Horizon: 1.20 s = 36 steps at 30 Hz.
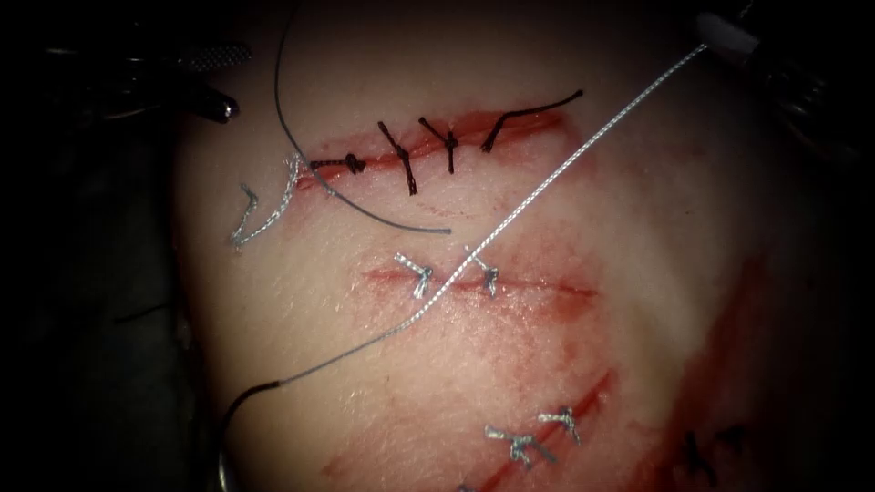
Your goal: Wound Closure
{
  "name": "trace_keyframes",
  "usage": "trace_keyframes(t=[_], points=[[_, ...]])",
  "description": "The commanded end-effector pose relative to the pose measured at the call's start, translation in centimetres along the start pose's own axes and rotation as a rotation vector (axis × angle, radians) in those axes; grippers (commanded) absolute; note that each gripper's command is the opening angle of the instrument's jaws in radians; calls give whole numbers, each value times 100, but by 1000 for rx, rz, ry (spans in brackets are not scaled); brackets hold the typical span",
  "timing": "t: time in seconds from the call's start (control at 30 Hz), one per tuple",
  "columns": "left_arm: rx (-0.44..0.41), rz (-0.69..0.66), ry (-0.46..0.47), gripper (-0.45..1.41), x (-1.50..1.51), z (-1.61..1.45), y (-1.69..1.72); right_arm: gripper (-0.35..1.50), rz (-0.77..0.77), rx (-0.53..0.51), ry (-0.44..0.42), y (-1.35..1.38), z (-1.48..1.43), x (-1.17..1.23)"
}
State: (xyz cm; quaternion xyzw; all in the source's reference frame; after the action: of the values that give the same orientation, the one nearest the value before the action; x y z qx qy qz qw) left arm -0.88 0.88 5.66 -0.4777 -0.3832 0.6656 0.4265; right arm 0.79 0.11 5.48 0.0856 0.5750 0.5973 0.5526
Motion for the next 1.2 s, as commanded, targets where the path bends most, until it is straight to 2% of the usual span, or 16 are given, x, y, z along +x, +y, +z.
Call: trace_keyframes(t=[0.03, 0.2, 0.27, 0.47, 0.67, 0.77, 0.87, 0.93, 0.97, 1.1, 1.17, 1.2], points=[[-1, -2, -4, 135, -2, 3, -3, -35, -10, -20, 15, 25, -2, 20], [8, 1, -59, 133, -8, -14, -7, -35, -76, -108, 75, 73, -34, 75], [25, -75, -109, 128, -22, -15, -10, -35, -74, -137, 92, 86, -43, 87], [107, -148, -227, 123, -54, 8, -16, -35, -76, -121, 82, 80, -43, 82], [163, -292, -336, 103, -91, 34, -21, -35, -76, -104, 72, 64, -36, 70], [163, -331, -349, 98, -91, 42, -19, -35, -76, -107, 74, 57, -34, 64], [173, -332, -324, 96, -75, 44, -2, -35, -77, -93, 65, 51, -34, 59], [185, -418, -311, 66, -69, 46, 15, -35, -77, -93, 66, 50, -33, 58], [188, -429, -308, 58, -72, 48, 18, -35, -77, -94, 66, 49, -33, 58], [198, -493, -323, 46, -97, 66, 11, -35, -77, -94, 66, 49, -34, 57], [252, -543, -339, 24, -117, 77, 0, -35, -76, -94, 66, 48, -34, 57], [283, -537, -353, 26, -125, 82, -6, -35, -76, -95, 66, 47, -34, 57]])
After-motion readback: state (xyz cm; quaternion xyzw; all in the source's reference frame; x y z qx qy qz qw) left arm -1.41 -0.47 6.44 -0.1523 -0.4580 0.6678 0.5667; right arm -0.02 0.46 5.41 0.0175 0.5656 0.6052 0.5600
